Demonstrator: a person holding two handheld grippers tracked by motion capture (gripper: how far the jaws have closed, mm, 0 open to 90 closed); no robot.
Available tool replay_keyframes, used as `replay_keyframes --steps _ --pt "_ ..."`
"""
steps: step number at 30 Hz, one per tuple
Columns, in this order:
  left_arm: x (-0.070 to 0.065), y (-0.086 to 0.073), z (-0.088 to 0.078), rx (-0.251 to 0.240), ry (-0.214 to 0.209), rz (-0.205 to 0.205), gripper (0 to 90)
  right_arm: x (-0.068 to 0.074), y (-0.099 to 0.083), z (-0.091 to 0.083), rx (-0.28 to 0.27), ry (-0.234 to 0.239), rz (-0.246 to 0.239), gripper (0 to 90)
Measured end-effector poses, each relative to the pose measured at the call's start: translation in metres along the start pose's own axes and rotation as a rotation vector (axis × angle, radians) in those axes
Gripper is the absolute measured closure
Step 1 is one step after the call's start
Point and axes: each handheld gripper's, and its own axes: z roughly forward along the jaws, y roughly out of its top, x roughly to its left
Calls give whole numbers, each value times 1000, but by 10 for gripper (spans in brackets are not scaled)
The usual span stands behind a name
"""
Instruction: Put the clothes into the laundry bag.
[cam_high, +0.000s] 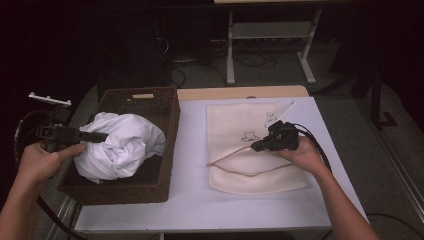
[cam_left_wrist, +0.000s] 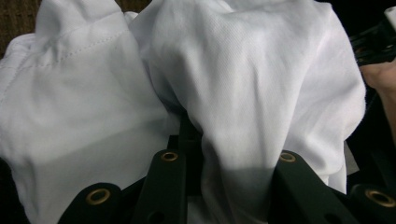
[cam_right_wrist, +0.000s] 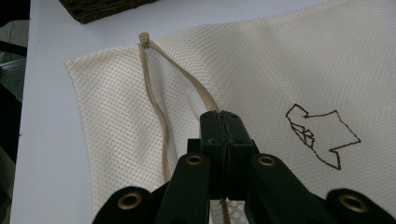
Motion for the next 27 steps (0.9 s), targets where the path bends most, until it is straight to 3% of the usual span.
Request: replay_keyframes --steps 8,11,17,27 --pt "-16 7 -16 -60 -41 14 750 -2 6 -5 -7 -7 2 886" --pt "-28 13 -21 -54 -32 46 750 -3 9 -7 -10 -12 -6 886" --pt "-51 22 -27 -65 -58 92 750 -5 15 -10 -19 -17 -9 886" --pt "-80 34 -20 -51 -111 129 751 -6 18 -9 -17 -15 -9 886"
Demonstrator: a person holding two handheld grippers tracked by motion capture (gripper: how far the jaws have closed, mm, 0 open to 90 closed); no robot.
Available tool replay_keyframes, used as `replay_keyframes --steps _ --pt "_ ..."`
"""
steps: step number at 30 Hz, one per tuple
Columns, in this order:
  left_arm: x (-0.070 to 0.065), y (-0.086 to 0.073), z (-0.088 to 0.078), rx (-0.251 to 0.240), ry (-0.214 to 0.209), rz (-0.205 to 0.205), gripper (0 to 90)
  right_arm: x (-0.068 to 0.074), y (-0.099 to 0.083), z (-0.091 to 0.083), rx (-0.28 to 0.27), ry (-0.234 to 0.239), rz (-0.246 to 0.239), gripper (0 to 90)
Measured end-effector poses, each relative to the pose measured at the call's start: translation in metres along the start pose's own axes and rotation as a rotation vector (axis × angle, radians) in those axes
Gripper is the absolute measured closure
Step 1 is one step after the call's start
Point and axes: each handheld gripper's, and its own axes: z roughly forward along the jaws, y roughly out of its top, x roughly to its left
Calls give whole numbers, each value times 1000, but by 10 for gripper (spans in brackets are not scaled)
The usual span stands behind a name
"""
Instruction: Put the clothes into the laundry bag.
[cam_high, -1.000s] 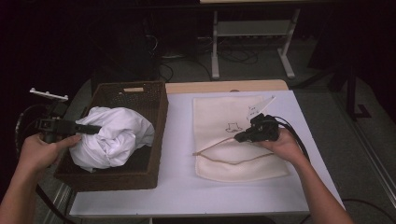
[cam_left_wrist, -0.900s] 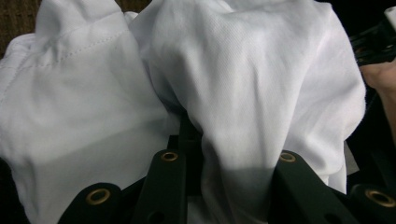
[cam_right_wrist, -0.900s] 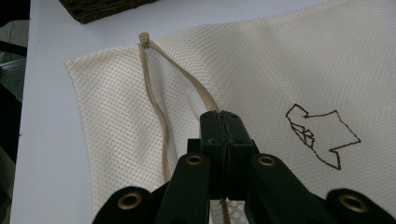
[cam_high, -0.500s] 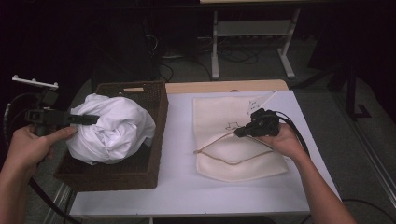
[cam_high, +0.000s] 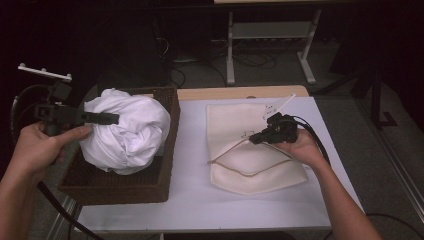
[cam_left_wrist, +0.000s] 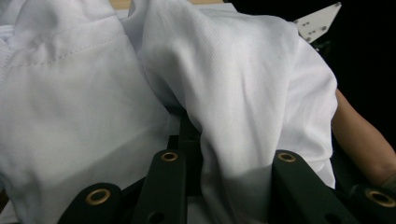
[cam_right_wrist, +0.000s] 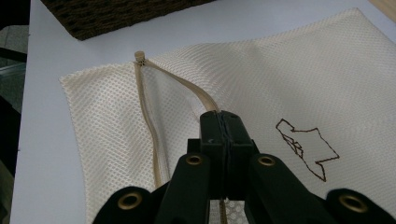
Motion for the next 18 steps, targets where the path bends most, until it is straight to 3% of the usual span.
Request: replay_keyframes --steps 18 --pt "-43 22 19 8 -110 80 751 -3 10 -7 -10 -6 -6 886"
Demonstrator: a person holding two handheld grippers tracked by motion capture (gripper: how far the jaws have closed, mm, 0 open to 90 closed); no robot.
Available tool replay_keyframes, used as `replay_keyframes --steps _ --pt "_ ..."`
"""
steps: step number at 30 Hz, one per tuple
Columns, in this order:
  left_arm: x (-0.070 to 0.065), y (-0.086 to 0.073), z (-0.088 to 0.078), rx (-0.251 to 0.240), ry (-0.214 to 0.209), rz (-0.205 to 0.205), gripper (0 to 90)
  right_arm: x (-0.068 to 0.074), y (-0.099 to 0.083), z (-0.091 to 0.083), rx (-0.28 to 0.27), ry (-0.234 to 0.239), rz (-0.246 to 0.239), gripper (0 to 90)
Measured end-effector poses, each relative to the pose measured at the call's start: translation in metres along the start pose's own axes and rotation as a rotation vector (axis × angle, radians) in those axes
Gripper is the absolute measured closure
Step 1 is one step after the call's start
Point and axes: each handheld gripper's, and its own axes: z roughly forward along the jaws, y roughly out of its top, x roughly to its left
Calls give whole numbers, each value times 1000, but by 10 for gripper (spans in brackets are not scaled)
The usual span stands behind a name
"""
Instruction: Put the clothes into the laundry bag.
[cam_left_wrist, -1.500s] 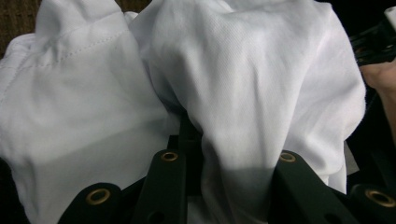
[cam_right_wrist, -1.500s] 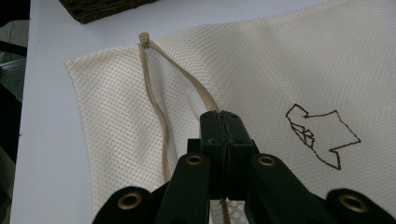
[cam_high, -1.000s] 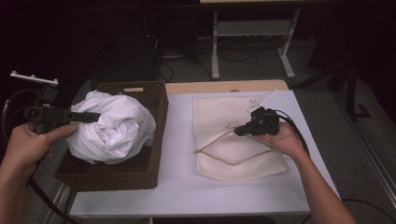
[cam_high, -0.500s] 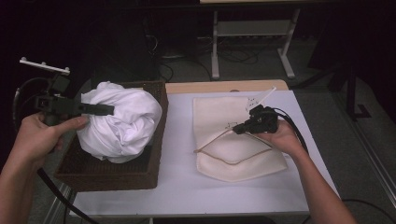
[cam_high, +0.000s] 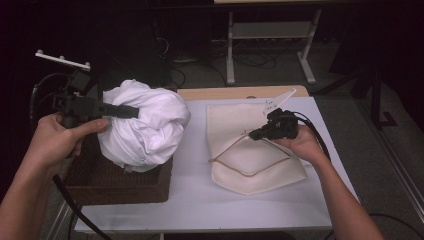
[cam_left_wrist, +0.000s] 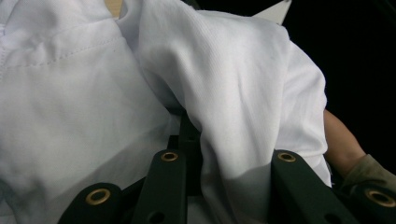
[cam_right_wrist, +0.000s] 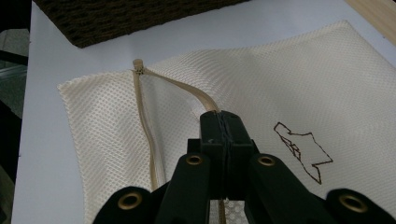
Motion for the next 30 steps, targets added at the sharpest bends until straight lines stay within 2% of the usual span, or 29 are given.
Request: replay_keyframes --steps 6,9,18,23,26,30 --pt "-12 8 13 10 -49 22 751 -2 0 1 2 5 6 886" --pt "-18 12 21 14 -95 32 751 -3 0 0 -3 3 8 886" --pt "-42 20 54 74 -181 78 751 -4 0 -3 -15 -3 18 886" --pt "-53 17 72 115 -226 100 750 -3 0 -3 -12 -2 22 886" --pt "-54 12 84 138 -254 104 750 -2 0 -2 -9 0 22 886" --pt "-52 3 108 189 -281 97 749 0 0 -3 -11 3 17 886"
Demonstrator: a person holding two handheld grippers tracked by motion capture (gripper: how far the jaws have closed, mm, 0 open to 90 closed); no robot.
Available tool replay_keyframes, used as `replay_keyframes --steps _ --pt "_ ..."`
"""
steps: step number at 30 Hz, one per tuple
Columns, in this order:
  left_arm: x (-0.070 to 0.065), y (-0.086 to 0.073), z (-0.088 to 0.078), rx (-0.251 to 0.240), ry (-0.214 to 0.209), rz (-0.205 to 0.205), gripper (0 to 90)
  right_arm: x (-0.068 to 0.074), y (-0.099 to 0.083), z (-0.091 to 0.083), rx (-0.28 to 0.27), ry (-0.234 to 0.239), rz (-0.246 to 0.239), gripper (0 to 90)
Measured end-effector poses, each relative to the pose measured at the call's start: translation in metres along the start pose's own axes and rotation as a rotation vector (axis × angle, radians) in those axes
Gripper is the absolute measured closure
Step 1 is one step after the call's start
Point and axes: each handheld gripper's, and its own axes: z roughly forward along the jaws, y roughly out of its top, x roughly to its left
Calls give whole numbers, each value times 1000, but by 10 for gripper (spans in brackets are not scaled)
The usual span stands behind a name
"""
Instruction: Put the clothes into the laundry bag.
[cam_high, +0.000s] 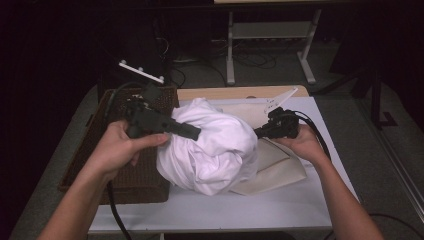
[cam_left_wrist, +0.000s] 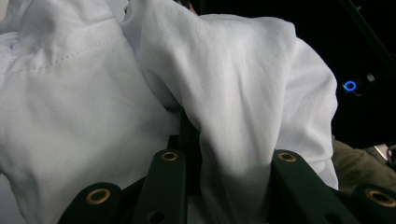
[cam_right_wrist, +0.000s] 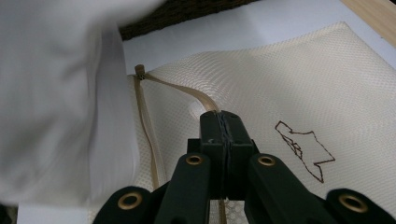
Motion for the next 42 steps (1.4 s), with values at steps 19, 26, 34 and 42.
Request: replay_keyframes --steps 19,26,34,42 --pt "43 -22 82 102 21 -96 748 10 3 5 -9 46 -10 888" --pt "59 -32 115 142 -9 -147 747 13 3 5 -24 62 -14 888" --pt "58 -31 146 201 -30 -142 746 14 3 5 -30 63 -12 888" --pt "54 -31 168 233 -89 -138 745 14 2 4 -33 62 -12 888"
